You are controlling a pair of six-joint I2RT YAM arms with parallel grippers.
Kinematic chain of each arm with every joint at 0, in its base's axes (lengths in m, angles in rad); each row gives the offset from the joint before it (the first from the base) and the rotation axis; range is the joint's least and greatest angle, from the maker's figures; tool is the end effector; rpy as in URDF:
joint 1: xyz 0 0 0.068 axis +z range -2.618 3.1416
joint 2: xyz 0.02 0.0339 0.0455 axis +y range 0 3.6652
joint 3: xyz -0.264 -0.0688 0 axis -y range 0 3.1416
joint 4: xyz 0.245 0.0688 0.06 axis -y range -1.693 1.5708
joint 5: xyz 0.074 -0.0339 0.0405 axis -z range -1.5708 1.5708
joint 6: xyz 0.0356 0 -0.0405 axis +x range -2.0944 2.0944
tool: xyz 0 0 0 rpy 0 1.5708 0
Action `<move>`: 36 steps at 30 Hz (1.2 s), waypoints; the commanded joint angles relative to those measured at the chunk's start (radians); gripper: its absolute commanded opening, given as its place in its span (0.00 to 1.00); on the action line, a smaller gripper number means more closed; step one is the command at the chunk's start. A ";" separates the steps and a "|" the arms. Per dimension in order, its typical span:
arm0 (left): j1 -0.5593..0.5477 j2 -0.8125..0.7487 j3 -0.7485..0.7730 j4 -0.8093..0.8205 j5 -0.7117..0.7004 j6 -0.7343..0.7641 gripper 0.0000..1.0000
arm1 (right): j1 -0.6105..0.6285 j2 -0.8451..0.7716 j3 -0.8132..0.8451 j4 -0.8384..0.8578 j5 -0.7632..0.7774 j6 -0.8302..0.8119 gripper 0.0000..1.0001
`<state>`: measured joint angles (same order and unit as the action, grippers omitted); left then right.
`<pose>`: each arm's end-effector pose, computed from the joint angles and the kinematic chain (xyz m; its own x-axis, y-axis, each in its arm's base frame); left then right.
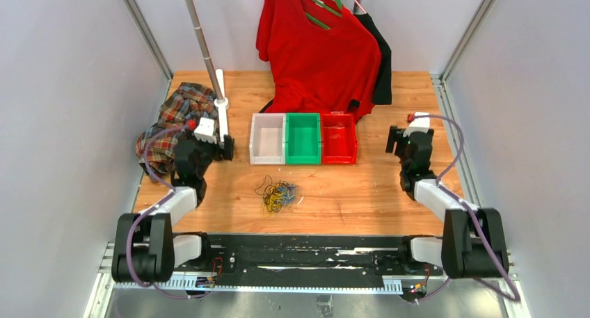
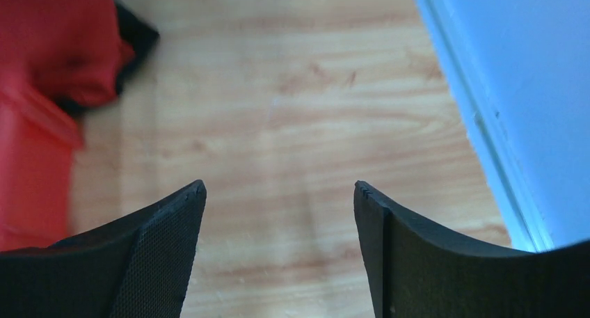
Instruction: Untangle the cables
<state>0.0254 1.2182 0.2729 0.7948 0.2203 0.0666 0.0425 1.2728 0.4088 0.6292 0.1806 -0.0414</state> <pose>0.2286 -0.0020 0.1815 -0.1368 0.0615 -0.9887 0.2008 0.9791 0.0331 0.2533 0.0044 0.1932 -0.2377 -0.0509 -0.9700 0.1230 0.9890 -0.0820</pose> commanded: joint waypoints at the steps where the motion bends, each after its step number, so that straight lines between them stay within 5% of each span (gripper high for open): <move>1: 0.008 -0.113 0.251 -0.575 0.065 0.082 0.98 | -0.016 -0.154 0.114 -0.353 0.061 0.183 0.78; 8: 0.008 -0.172 0.442 -1.049 0.254 0.183 0.98 | -0.034 -0.302 0.109 -0.475 0.070 0.574 0.78; 11: 0.008 -0.171 0.478 -1.146 0.354 0.221 0.98 | -0.004 -0.301 0.152 -0.503 -0.166 0.531 0.78; 16: -0.037 -0.101 0.551 -1.260 0.456 0.259 0.98 | 0.293 -0.306 0.159 -0.566 -0.064 0.421 0.78; 25: -0.236 -0.011 0.513 -1.268 0.420 0.304 0.99 | 0.809 -0.229 0.168 -0.555 0.084 0.392 0.69; 36: -0.291 0.240 0.595 -1.311 0.480 0.510 0.79 | 0.944 -0.119 0.157 -0.490 0.031 0.422 0.62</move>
<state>-0.2588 1.3823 0.7994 -0.4805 0.6548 0.4789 0.9710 1.1503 0.5491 0.1062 0.2173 0.3702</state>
